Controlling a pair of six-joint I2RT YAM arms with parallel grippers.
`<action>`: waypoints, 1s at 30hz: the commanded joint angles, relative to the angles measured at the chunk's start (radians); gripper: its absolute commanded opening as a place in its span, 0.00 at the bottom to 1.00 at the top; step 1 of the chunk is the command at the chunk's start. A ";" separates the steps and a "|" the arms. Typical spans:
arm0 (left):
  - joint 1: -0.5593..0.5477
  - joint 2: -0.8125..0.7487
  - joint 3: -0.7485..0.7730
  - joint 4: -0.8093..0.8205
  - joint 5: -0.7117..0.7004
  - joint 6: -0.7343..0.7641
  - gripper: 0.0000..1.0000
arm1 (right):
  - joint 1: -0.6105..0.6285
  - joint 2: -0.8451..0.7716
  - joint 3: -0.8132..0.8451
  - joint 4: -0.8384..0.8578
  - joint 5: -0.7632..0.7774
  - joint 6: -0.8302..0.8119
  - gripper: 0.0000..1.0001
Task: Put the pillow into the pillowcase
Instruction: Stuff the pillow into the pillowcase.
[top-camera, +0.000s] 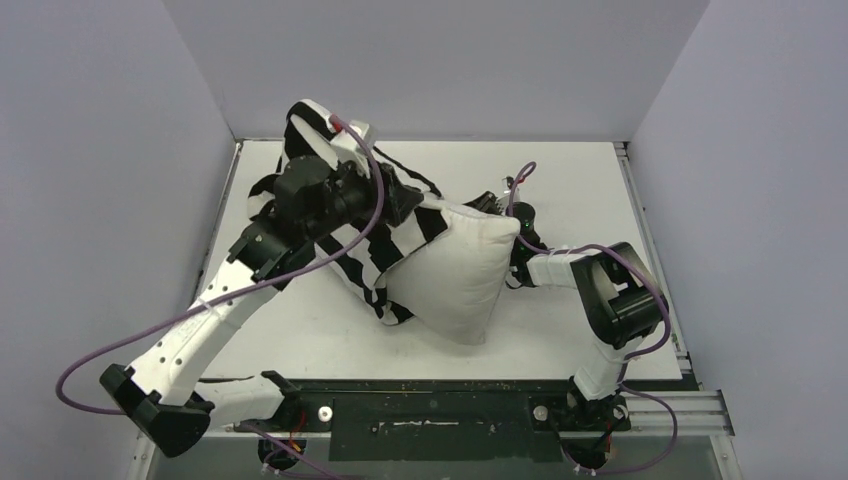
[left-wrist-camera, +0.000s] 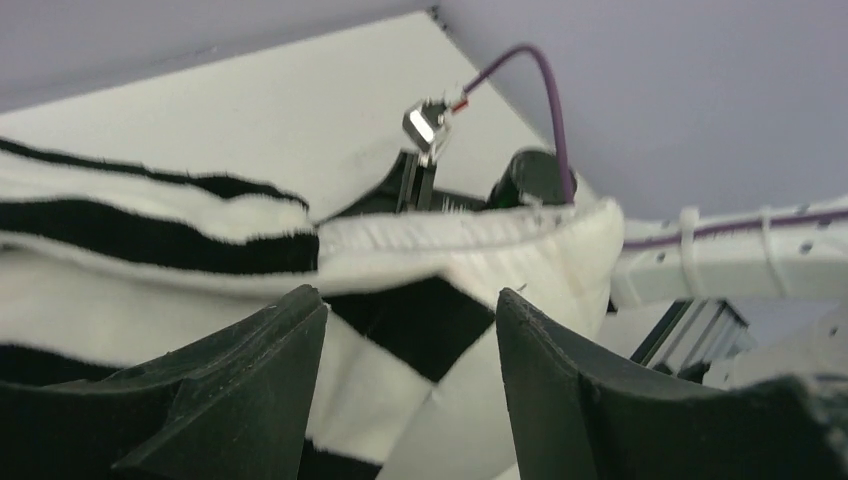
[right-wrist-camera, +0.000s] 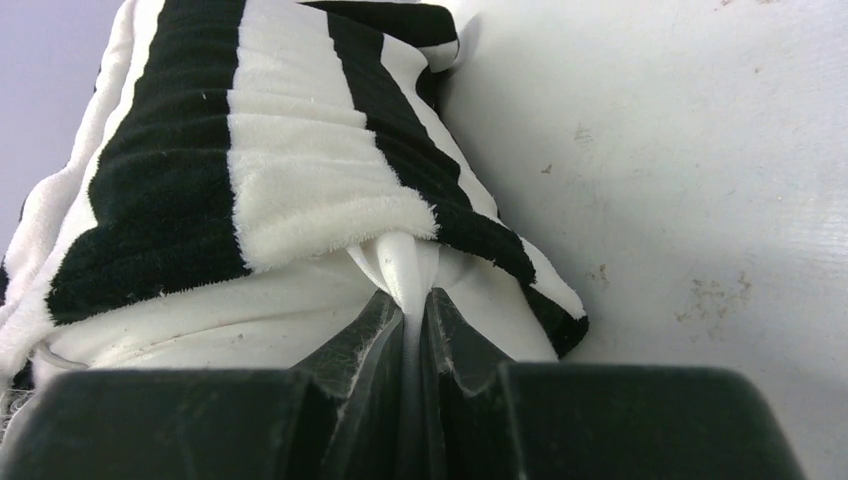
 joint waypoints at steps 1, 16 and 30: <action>-0.086 -0.065 -0.118 -0.203 -0.179 0.145 0.61 | -0.007 0.017 0.028 0.153 0.028 0.023 0.00; -0.269 -0.075 -0.262 -0.288 -0.525 0.178 0.65 | -0.019 0.022 -0.004 0.176 0.056 0.056 0.00; -0.469 0.020 -0.082 -0.008 -0.398 0.114 0.00 | 0.001 0.012 -0.073 0.223 0.191 0.123 0.00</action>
